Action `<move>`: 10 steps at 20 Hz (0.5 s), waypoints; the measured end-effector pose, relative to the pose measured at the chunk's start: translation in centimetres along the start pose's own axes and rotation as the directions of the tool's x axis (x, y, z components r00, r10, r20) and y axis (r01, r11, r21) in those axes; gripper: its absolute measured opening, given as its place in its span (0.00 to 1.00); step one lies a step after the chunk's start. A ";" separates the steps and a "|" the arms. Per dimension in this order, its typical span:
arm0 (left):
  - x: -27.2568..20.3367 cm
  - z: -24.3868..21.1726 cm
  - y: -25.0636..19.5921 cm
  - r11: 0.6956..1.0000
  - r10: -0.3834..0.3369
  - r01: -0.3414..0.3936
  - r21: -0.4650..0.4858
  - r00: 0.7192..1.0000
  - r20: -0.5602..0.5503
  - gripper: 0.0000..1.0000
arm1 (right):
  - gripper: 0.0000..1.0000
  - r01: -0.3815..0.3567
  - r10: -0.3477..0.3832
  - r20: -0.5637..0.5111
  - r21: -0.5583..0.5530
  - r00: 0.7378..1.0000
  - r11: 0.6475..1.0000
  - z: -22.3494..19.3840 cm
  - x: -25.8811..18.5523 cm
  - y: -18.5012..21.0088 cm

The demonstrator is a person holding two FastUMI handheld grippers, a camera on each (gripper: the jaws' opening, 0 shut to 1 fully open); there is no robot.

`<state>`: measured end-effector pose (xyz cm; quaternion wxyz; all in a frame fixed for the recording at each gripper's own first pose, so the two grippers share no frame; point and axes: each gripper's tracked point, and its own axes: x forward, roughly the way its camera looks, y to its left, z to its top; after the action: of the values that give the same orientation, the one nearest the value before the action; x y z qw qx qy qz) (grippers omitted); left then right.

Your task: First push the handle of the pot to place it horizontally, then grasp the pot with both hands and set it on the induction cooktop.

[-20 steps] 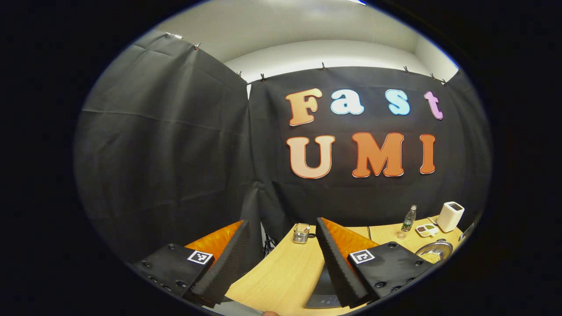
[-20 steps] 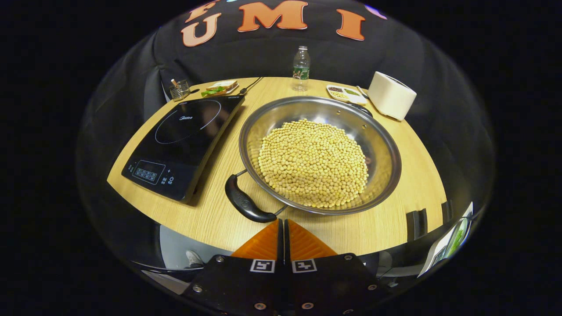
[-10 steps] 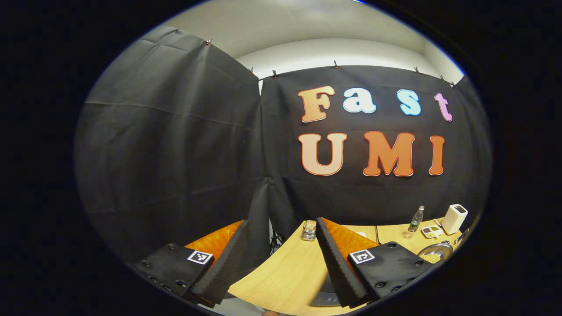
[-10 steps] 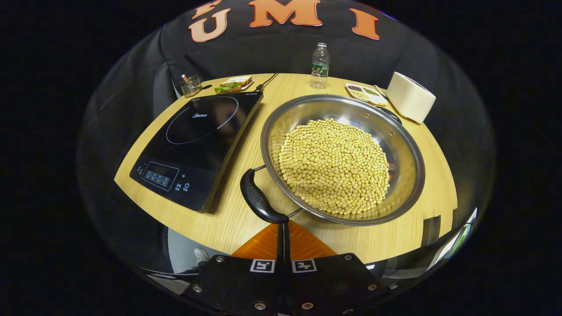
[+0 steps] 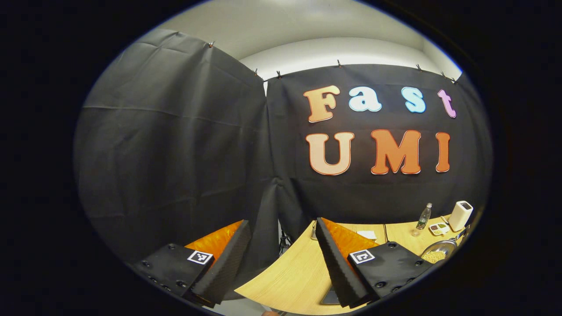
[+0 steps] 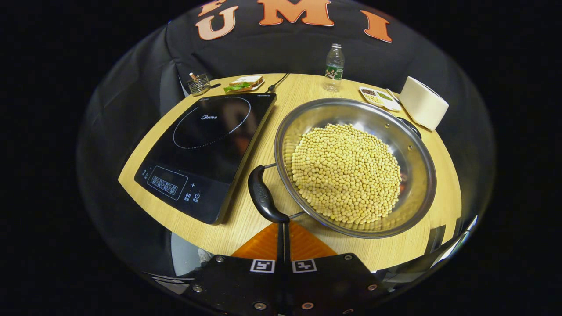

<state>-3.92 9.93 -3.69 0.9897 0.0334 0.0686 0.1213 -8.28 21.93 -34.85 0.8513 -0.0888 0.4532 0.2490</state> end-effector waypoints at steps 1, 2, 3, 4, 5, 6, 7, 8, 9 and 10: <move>0.0 0.0 0.2 1.000 0.003 -0.003 -0.001 1.000 0.001 0.98 | 0.00 -0.001 0.001 0.001 -0.003 1.000 1.000 0.0 0.1 0.1; -0.3 0.1 0.3 1.000 0.005 -0.005 -0.002 1.000 0.001 0.97 | 0.00 -0.003 0.003 0.002 -0.006 1.000 1.000 0.2 0.2 0.2; -0.3 0.0 0.5 1.000 0.007 -0.007 -0.002 1.000 0.001 0.97 | 0.00 -0.005 0.005 0.003 -0.010 1.000 1.000 0.4 0.1 0.3; -0.3 0.0 0.6 1.000 0.009 -0.009 -0.002 1.000 0.000 0.97 | 0.00 -0.008 0.008 0.005 -0.013 1.000 1.000 0.5 0.1 0.4; -0.3 -0.2 0.7 1.000 0.012 -0.012 -0.001 1.000 -0.002 0.98 | 0.00 -0.011 0.011 0.007 -0.016 1.000 1.000 0.7 0.1 0.5; -0.3 -0.2 0.8 1.000 0.014 -0.014 0.001 1.000 -0.004 0.97 | 0.00 -0.012 0.012 0.009 -0.018 1.000 1.000 0.8 0.2 0.6; -0.4 -0.4 0.9 1.000 0.017 -0.017 0.002 1.000 -0.006 0.98 | 0.00 -0.014 0.015 0.011 -0.020 1.000 1.000 1.0 0.4 0.8; -0.5 -0.4 1.0 1.000 0.020 -0.020 0.002 1.000 -0.007 0.97 | 0.00 -0.017 0.017 0.013 -0.021 1.000 1.000 1.2 0.5 0.9; -0.5 -0.5 1.1 1.000 0.022 -0.022 0.001 1.000 -0.006 0.97 | 0.00 -0.019 0.019 0.015 -0.024 1.000 1.000 1.3 0.5 1.1; -0.5 -0.4 1.2 1.000 0.024 -0.024 -0.003 1.000 -0.005 0.97 | 0.00 -0.020 0.021 0.016 -0.027 1.000 0.999 1.5 0.5 1.1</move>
<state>-4.74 10.98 -3.93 0.9880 0.0322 0.0706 0.1335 -7.55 23.62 -34.35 0.8512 -0.0935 0.4437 0.2644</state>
